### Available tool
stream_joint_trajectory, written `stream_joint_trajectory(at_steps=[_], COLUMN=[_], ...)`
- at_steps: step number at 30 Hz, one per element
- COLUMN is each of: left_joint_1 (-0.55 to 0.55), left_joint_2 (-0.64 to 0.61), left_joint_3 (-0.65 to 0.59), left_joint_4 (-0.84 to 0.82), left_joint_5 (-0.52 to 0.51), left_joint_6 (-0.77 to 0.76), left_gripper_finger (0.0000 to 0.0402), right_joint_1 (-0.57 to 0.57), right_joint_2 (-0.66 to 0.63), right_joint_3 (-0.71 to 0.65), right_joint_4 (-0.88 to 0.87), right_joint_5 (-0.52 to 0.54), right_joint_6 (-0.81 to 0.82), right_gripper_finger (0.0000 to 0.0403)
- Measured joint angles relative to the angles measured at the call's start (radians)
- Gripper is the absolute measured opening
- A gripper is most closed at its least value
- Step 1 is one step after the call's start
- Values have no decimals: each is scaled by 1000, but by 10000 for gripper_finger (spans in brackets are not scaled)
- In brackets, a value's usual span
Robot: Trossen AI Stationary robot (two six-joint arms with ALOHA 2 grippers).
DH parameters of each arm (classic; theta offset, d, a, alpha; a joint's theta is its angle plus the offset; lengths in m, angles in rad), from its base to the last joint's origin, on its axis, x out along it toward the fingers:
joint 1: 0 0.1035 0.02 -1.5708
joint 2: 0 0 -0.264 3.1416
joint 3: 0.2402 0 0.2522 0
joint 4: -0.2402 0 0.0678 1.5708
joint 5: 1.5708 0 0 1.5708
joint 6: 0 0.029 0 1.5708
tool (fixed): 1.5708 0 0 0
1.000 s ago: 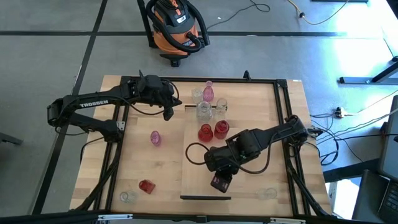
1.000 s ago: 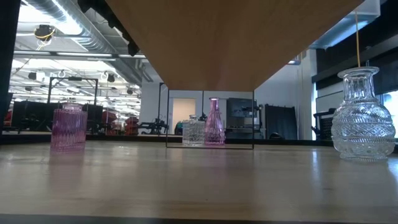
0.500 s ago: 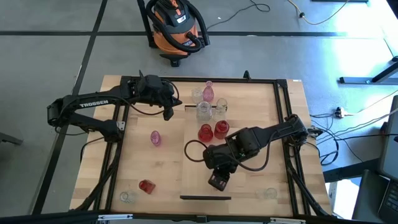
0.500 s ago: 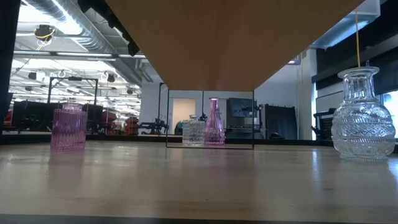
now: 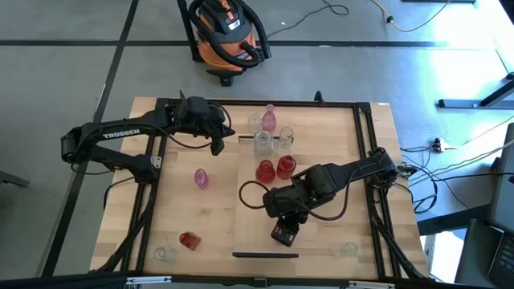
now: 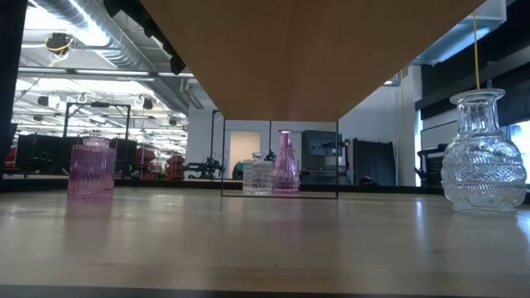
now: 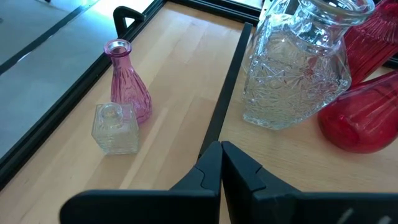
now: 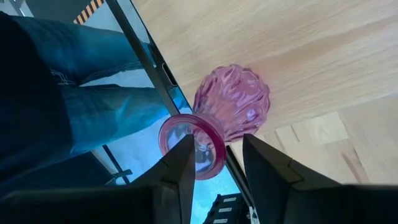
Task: Sort vases onto shelf
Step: Put the transparent vase on the shelf
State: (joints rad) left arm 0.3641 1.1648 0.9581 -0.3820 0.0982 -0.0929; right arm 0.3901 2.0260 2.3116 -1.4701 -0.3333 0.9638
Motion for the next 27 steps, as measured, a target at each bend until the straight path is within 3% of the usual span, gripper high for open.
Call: stream_joint_trajectory(at_steps=[6, 15, 21, 27], left_joint_1=[0, 0, -1, 0], left_joint_2=[0, 0, 0, 0], left_joint_3=[0, 0, 0, 0], left_joint_4=[0, 1, 3, 2], left_joint_5=[0, 3, 51, 50], left_joint_6=[0, 0, 25, 45], left_gripper_finger=[0, 0, 0, 0], right_joint_1=[-5, 19, 97, 261], right_joint_2=[-37, -111, -200, -320], right_joint_3=[0, -10, -156, -442], right_joint_4=[6, -105, -98, -103], right_joint_5=[31, 260, 351, 281], right_joint_6=[53, 248, 514, 898], right_gripper_finger=[117, 117, 117, 117])
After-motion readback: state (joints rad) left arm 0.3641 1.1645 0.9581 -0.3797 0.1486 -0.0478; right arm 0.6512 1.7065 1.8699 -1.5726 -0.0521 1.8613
